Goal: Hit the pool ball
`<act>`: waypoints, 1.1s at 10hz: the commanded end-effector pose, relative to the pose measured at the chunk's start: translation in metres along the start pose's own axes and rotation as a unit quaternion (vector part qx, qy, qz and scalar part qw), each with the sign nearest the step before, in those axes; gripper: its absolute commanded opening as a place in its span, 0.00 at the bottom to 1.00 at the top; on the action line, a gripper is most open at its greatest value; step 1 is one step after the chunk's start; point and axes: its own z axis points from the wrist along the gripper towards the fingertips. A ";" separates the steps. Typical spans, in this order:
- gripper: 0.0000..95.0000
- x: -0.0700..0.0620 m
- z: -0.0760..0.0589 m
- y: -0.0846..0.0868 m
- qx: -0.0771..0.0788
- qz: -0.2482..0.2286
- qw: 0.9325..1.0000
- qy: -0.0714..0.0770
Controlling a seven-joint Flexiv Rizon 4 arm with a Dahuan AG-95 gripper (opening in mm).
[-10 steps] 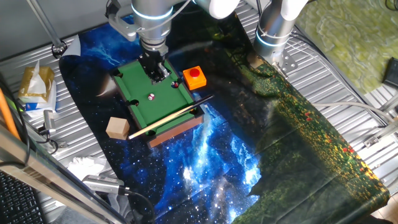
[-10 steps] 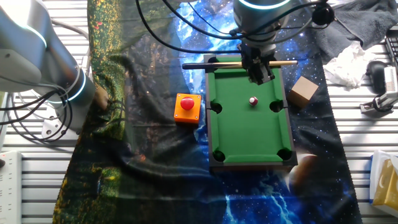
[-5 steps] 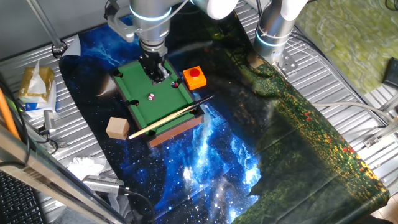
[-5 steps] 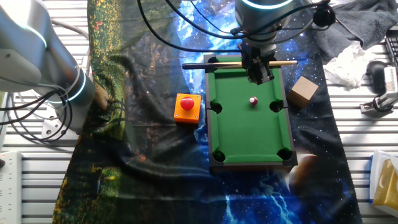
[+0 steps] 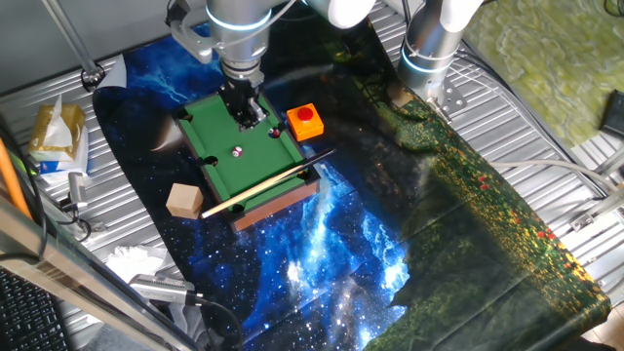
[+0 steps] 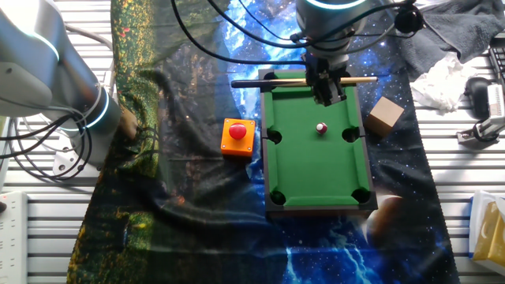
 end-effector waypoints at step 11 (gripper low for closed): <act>0.60 -0.009 0.012 0.018 -0.029 0.060 0.998 -0.007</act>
